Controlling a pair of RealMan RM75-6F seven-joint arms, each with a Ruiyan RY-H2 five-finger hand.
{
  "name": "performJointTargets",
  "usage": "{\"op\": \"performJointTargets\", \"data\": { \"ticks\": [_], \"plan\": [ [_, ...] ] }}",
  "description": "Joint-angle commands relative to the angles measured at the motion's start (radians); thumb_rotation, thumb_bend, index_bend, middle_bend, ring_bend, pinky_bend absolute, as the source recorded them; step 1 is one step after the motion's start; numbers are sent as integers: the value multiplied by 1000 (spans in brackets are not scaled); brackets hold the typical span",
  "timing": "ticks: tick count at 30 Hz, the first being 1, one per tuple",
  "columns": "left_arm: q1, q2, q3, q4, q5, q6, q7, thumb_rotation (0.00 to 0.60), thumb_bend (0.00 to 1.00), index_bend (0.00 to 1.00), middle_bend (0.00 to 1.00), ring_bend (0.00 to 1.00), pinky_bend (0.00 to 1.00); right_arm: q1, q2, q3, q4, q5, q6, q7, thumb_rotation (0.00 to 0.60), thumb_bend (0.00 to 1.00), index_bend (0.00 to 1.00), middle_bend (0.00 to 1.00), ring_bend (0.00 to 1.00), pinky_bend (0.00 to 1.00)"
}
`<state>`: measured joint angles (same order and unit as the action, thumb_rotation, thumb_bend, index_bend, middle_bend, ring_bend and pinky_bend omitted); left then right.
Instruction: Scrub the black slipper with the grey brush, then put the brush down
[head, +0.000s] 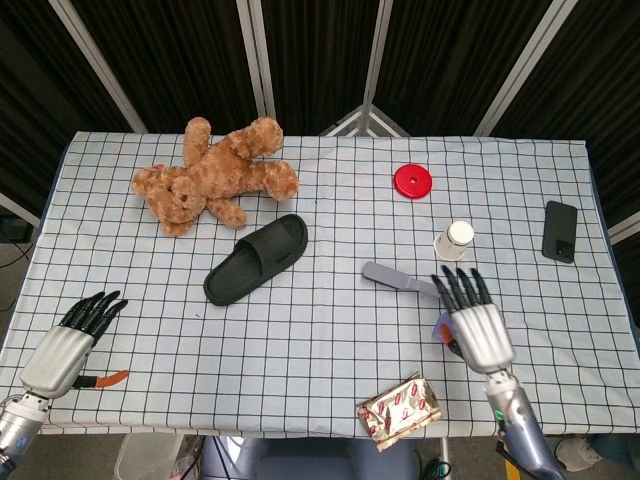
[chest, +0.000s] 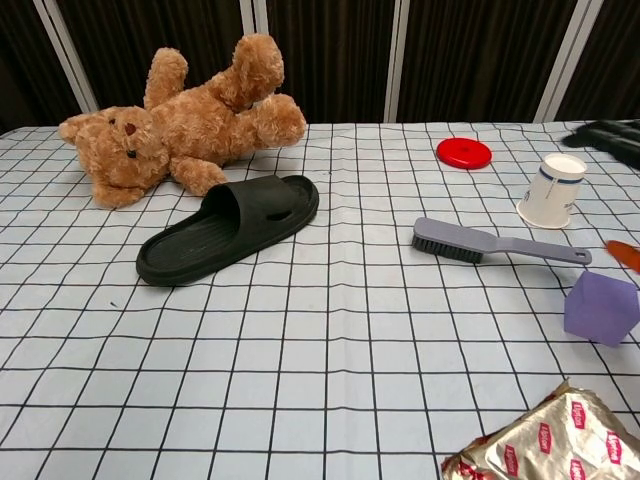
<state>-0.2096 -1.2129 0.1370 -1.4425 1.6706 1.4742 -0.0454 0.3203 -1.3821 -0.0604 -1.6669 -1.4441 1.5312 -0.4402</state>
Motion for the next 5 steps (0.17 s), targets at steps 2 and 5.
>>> {"op": "performJointTargets", "data": {
  "ticks": [2,5],
  "plan": [
    [25,-4,-6,9,12,43,14,437,85,0,0,0,95,-155,90,-102,48,-73,153,132,600,430,0,9,0,0],
    [30,-3,-11,12,11,47,19,438,86,0,0,0,94,-177,107,-89,55,-109,203,164,600,430,0,9,0,0]
  ]
}}
